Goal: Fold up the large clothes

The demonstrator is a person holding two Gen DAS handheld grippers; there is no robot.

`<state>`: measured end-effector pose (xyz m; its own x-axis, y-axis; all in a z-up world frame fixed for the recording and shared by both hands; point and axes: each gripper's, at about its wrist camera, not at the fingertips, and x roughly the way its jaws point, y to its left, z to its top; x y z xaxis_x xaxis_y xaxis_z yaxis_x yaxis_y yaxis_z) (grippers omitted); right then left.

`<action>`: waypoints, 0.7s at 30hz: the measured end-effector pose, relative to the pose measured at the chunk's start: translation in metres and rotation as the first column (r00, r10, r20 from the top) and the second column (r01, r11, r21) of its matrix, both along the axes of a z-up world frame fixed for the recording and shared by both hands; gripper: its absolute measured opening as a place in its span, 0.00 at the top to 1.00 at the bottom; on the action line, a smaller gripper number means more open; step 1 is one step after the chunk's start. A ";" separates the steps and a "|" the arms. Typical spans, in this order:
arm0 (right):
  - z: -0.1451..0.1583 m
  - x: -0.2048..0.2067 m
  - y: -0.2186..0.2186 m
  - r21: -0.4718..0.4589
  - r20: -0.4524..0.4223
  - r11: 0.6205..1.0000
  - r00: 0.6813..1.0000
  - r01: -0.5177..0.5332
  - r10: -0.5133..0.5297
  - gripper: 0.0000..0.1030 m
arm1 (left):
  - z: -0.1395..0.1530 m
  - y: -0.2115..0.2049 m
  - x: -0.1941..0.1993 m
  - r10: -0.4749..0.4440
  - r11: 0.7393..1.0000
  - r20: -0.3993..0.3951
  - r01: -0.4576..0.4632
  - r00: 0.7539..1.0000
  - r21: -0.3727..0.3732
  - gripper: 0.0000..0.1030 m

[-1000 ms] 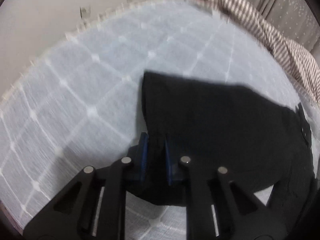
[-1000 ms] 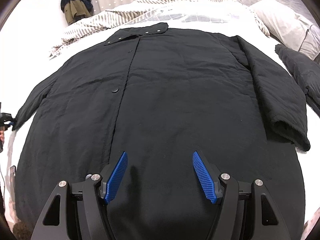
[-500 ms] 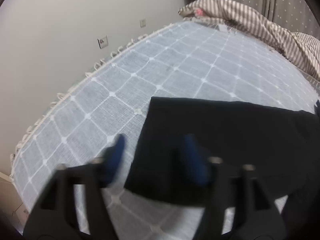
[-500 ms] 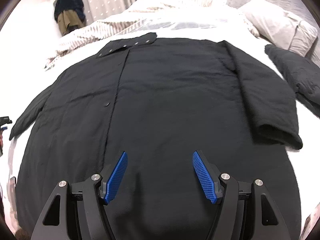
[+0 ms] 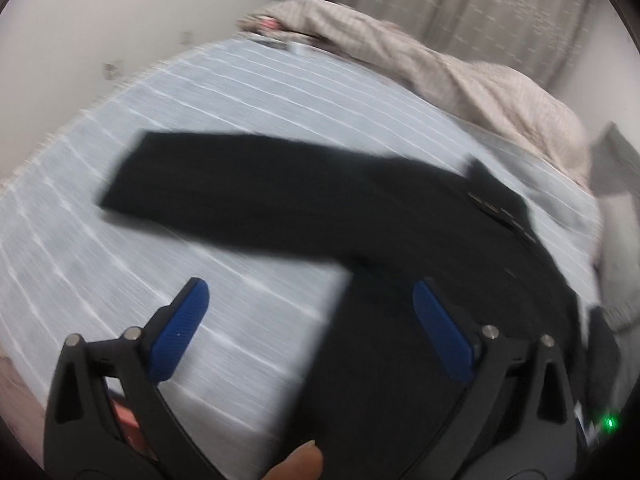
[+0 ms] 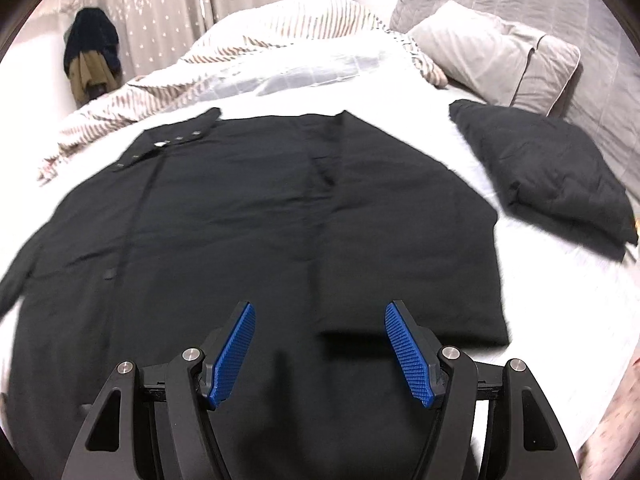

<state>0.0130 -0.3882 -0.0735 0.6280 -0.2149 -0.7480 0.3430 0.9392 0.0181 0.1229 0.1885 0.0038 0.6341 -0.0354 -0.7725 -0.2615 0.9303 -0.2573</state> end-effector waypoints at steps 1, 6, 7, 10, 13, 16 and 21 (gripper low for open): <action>-0.003 0.003 -0.005 -0.005 -0.010 1.000 1.000 -0.003 0.003 0.33 | -0.001 -0.013 -0.003 -0.016 1.000 0.006 0.017 1.000 -0.009 0.01; -0.034 0.025 -0.029 0.042 -0.072 0.999 0.997 -0.018 0.021 0.36 | -0.024 -0.108 -0.017 -0.178 0.982 0.017 0.179 0.984 -0.057 0.01; -0.038 0.027 -0.031 0.040 -0.074 0.999 0.997 -0.026 0.028 0.47 | -0.028 -0.119 -0.017 -0.202 0.977 0.022 0.203 0.979 -0.064 0.01; -0.040 0.026 -0.036 0.060 -0.079 0.996 0.994 -0.071 0.075 0.85 | -0.053 -0.160 -0.020 -0.309 0.945 0.077 0.315 0.948 -0.087 0.01; -0.022 0.025 -0.043 -0.001 -0.091 0.996 0.992 -0.090 0.089 0.90 | -0.073 -0.179 -0.021 -0.306 0.947 0.071 0.311 0.949 -0.084 0.01; 0.013 0.029 -0.063 -0.167 -0.099 0.984 0.994 -0.066 0.050 0.90 | -0.080 -0.191 -0.017 -0.350 0.931 0.051 0.354 0.935 -0.093 0.01; 0.070 0.055 -0.119 -0.344 -0.080 0.938 0.993 0.052 -0.085 0.91 | -0.076 -0.190 -0.016 -0.347 0.935 0.081 0.352 0.934 -0.043 0.01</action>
<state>0.0684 -0.5073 -0.0032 0.5344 -0.5069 -0.6764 0.3917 0.8576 -0.3333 0.1065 -0.0015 -0.0727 0.6271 -0.3064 -0.7161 0.0985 0.9432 -0.3173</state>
